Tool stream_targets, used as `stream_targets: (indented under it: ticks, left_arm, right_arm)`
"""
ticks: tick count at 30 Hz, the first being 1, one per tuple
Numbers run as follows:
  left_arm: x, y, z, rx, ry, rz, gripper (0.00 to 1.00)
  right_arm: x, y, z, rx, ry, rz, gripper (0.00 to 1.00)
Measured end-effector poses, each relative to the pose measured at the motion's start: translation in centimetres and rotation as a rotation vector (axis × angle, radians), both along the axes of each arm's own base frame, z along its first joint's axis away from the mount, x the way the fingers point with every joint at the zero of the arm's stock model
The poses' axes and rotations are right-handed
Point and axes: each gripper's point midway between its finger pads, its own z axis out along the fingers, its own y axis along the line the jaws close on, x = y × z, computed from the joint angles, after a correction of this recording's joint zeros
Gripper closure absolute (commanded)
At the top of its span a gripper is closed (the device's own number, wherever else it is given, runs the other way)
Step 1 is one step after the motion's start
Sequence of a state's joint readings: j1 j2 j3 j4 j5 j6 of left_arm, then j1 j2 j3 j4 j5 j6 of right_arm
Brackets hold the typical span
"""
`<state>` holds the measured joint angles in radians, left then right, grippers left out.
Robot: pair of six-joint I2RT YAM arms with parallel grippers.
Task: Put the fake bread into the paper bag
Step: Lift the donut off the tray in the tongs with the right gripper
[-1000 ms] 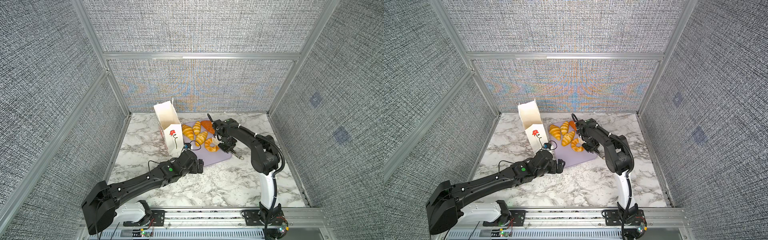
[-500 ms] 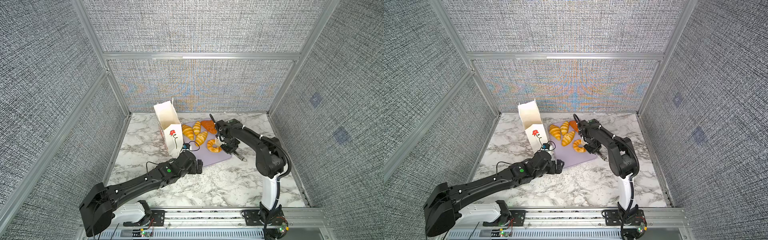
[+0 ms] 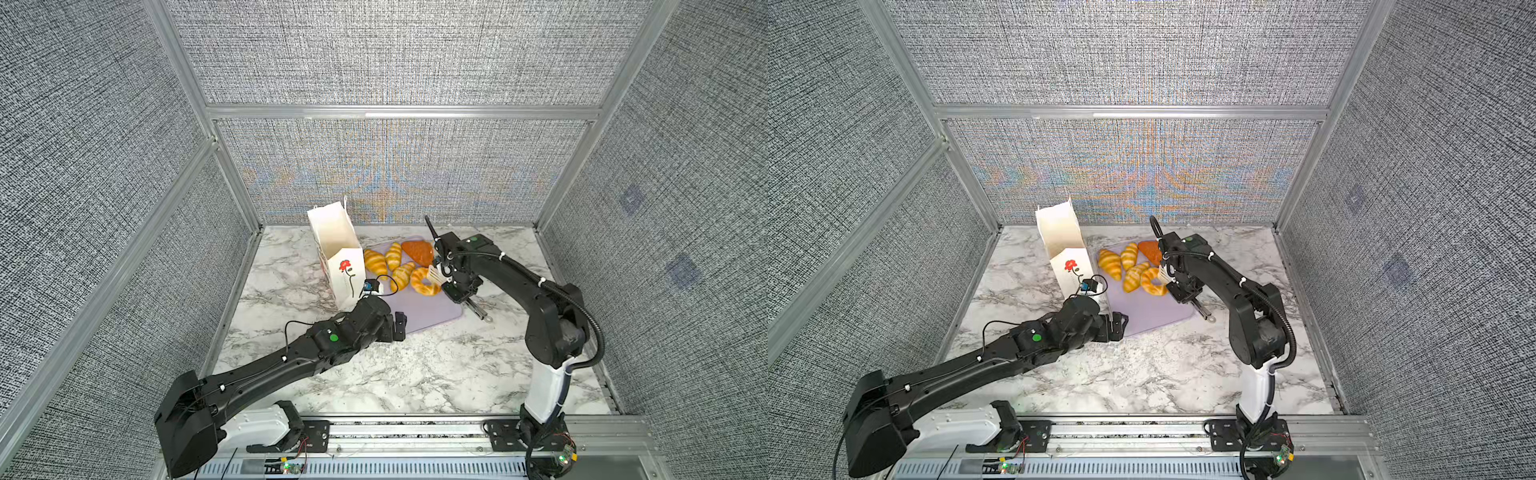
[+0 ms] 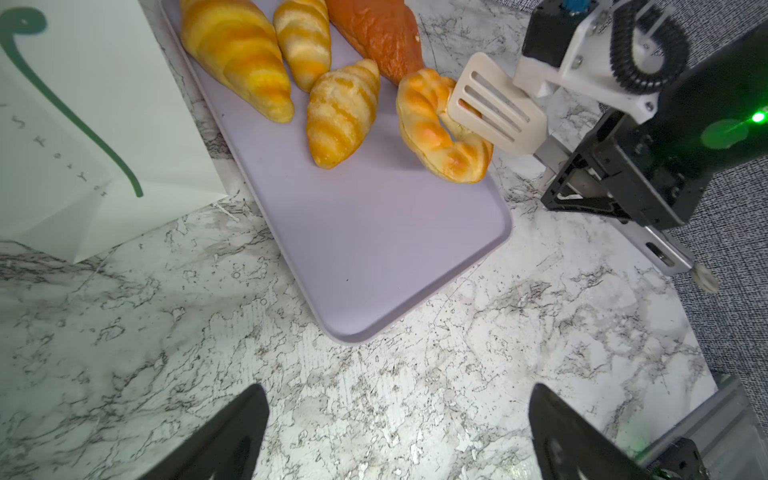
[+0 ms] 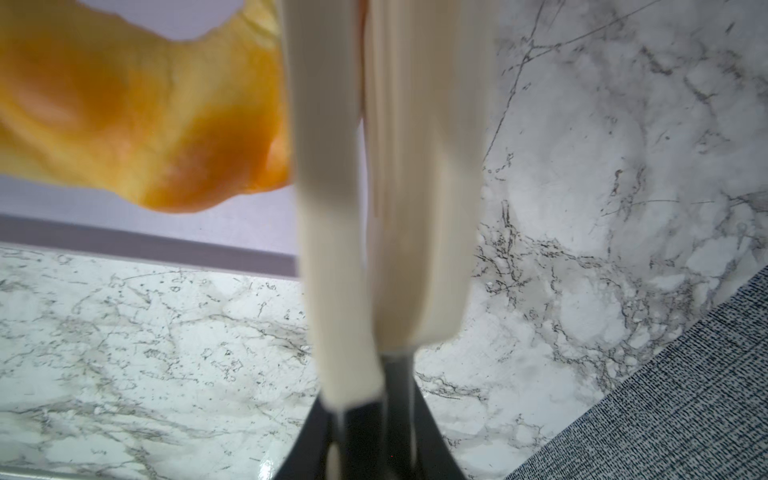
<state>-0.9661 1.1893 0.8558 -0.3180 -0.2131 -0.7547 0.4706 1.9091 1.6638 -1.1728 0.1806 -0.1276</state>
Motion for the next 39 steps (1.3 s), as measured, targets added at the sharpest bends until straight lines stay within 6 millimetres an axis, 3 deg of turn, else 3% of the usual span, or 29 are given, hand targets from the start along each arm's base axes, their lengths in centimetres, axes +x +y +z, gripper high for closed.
stream_targets:
  ticks: [12,28,39]
  left_arm:
    - [0.6,0.2,4.1,-0.015,-0.076,0.002,0.01]
    - [0.8,4.0,9.4,-0.032,-0.213,0.104,0.01]
    - [0.1,7.9,12.4,-0.025,-0.27,0.203,0.01]
  right_arm:
    - [0.3,2.6,4.6,0.128,-0.085,0.008,0.78]
    - [-0.1,7.9,10.3,0.269,-0.179,0.092,0.77]
    - [-1.3,11.9,13.6,0.393,-0.207,0.159,0.77]
